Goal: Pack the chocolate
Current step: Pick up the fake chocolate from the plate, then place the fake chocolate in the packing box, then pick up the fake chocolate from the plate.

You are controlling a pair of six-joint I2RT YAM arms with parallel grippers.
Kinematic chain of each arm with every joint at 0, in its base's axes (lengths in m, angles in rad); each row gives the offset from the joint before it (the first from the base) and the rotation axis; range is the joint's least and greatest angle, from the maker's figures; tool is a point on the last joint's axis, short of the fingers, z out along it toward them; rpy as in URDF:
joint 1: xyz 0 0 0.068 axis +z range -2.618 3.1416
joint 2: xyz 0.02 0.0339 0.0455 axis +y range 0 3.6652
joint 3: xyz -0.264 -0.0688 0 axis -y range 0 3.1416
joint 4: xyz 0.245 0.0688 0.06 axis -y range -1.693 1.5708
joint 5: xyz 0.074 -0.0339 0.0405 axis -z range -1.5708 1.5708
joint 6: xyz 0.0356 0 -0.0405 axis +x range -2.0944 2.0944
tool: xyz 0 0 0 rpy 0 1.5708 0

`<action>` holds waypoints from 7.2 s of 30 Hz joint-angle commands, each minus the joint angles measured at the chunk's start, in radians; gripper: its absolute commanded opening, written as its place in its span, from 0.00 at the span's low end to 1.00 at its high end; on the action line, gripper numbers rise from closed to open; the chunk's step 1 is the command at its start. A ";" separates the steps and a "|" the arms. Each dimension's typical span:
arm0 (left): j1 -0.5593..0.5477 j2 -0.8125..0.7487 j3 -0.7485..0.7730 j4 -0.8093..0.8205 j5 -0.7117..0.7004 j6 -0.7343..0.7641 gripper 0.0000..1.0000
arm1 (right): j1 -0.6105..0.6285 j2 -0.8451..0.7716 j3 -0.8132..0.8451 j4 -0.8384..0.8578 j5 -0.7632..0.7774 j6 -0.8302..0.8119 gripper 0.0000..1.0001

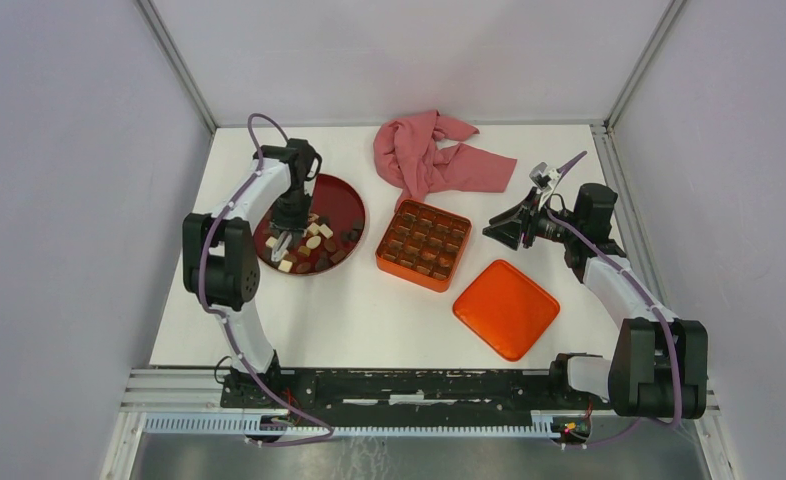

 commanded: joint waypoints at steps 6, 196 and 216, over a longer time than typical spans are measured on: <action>0.022 0.010 0.075 -0.058 0.030 -0.098 0.41 | 0.005 -0.012 0.042 0.019 -0.027 0.001 0.48; -0.266 -0.503 -0.292 0.423 0.286 -0.286 0.36 | 0.000 -0.041 0.057 -0.055 0.013 -0.085 0.48; -0.170 -0.463 -0.329 0.225 0.324 -0.234 0.39 | 0.000 -0.034 0.056 -0.051 0.010 -0.083 0.48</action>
